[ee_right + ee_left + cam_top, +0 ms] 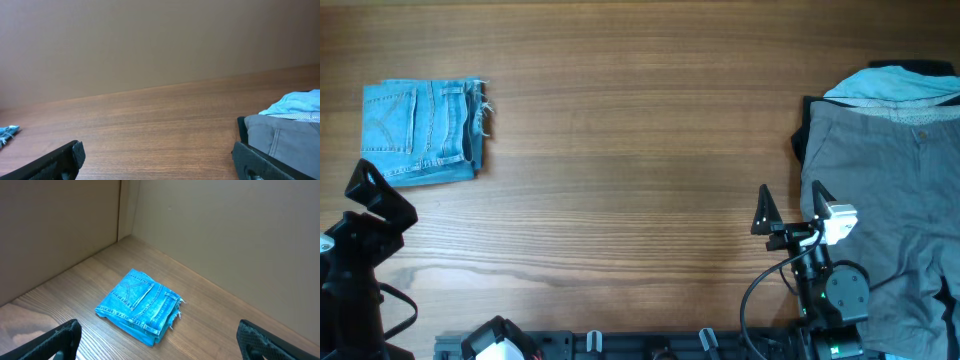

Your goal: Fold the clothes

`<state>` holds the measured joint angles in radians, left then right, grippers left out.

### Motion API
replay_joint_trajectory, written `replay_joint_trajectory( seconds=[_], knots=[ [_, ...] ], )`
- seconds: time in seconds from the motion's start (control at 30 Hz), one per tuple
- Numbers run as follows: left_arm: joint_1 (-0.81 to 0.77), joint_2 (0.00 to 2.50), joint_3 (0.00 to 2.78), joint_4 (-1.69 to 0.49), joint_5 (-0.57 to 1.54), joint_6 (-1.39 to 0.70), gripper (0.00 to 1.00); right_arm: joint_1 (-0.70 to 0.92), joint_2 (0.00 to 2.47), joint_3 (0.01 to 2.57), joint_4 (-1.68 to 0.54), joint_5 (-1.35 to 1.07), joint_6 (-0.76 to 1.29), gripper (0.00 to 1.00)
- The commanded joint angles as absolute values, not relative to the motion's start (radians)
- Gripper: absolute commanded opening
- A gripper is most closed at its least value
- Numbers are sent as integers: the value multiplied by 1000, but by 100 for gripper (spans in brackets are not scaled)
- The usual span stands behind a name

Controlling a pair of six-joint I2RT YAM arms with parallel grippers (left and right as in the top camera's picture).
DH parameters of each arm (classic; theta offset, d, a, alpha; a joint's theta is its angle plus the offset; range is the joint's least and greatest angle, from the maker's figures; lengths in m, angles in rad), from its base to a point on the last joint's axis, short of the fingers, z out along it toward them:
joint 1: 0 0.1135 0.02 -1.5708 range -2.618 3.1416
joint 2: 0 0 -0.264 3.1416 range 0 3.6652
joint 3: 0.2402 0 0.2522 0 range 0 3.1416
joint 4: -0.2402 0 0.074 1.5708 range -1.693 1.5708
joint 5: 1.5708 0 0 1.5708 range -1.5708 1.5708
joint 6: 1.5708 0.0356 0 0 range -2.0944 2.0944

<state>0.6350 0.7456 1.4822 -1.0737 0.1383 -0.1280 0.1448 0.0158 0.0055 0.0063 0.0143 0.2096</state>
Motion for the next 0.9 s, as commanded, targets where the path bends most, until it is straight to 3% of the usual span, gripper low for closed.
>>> replay_joint_trajectory(
  seconds=[0.0, 0.87],
  knots=[
    [630, 741, 1483, -1071, 125, -116, 100, 142, 18, 6, 6, -8, 220, 100],
    [630, 753, 1481, -1083, 204, -120, 100, 142, 18, 6, 6, -8, 219, 100]
  ],
)
